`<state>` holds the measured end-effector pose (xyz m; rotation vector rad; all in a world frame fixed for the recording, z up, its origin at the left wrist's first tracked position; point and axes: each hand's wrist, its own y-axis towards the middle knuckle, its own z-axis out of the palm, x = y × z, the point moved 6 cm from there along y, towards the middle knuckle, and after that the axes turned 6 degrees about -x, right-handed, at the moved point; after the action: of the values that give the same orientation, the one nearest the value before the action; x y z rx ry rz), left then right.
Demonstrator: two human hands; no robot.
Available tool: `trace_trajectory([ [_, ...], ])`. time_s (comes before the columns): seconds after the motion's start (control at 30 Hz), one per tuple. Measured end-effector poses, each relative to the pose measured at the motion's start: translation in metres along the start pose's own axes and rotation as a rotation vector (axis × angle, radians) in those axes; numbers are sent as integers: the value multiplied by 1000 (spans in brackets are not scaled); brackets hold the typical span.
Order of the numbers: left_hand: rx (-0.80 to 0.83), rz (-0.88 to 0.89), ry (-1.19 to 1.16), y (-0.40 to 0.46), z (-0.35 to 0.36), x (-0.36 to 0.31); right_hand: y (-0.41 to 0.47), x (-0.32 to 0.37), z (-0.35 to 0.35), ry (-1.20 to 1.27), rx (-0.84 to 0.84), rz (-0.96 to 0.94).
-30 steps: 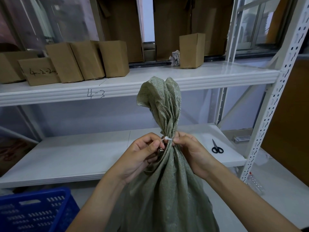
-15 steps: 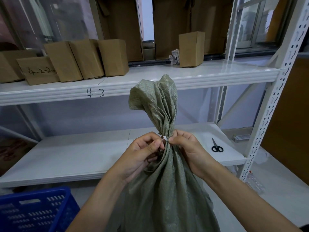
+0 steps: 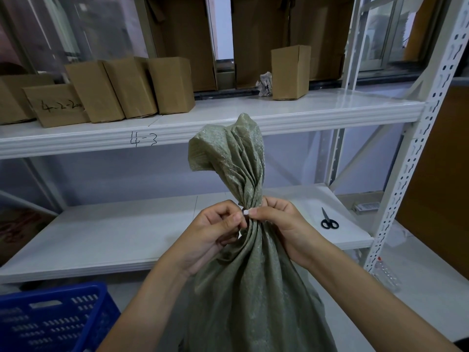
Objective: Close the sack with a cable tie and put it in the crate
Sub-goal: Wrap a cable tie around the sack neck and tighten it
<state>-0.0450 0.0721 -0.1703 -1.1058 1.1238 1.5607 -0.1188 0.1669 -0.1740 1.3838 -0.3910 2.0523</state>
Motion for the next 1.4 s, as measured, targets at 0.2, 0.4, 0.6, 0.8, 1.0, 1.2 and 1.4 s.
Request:
trace_trajectory([
  [0.2, -85, 51, 166, -1, -3, -4, 1, 2, -2, -50, -8, -24],
  [0.4, -232, 191, 272, -2, 5, -10, 1, 10, -10, 1, -80, -93],
  [0.6, -327, 321, 245, -5, 8, -7, -3, 16, -11, 13, -58, -136],
  [0.8, -380, 397, 341, -11, 16, -16, -2, 11, -19, -75, -97, -199],
  [1.0, -463, 678, 577, -18, 30, -31, -5, 7, -18, -108, -105, -244],
  [1.2, -501, 786, 715, -22, 37, -38, -2, 3, -19, -37, -55, -216],
  [1.4, -563, 813, 766, -26, 39, -46, -1, 3, -20, -53, -68, -226],
])
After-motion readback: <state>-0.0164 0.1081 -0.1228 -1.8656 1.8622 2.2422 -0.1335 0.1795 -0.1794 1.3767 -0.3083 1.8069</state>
